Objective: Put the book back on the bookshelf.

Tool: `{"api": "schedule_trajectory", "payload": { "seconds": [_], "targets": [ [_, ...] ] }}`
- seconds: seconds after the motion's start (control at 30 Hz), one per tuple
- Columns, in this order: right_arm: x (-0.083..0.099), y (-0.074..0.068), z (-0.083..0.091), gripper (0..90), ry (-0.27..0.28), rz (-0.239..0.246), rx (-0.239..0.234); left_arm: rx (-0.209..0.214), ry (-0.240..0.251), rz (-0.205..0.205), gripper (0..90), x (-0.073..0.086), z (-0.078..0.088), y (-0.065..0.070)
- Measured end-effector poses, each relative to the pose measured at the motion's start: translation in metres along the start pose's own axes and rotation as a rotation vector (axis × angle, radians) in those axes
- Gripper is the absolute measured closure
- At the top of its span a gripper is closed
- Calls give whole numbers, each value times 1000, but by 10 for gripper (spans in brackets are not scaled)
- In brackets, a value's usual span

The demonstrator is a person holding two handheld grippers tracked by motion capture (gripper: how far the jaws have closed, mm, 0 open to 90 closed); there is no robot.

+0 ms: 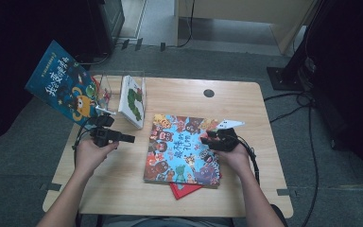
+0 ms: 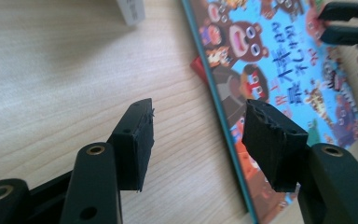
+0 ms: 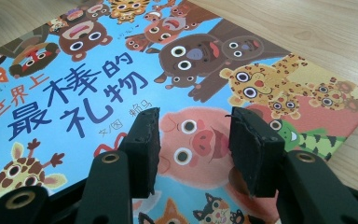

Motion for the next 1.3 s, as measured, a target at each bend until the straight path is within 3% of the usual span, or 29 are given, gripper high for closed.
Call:
{"api": "schedule_trajectory", "payload": {
  "seconds": [0.43,0.63,0.97,1.3],
  "targets": [
    [-1,1,-1,549,-2,-7,7,-16,12,-21,438,15,-30,-7],
    [-1,1,-1,556,0,-5,9,-38,-13,-27,438,21,-38,-10],
    [0,1,-1,558,1,-5,12,-19,25,-35,448,24,-38,-11],
    [0,1,0,559,2,-2,9,-89,71,-83,446,29,-41,-5]
  ]
}}
Point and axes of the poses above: each handheld gripper's, and its own axes: z roughly backward along the jaws, x roughly out of its underside, y roughly to its right, the point moved 6 cm from there along -z, roughly forward along the jaws, and after that the axes turned 2 degrees about -y, right-handed, at the moved point
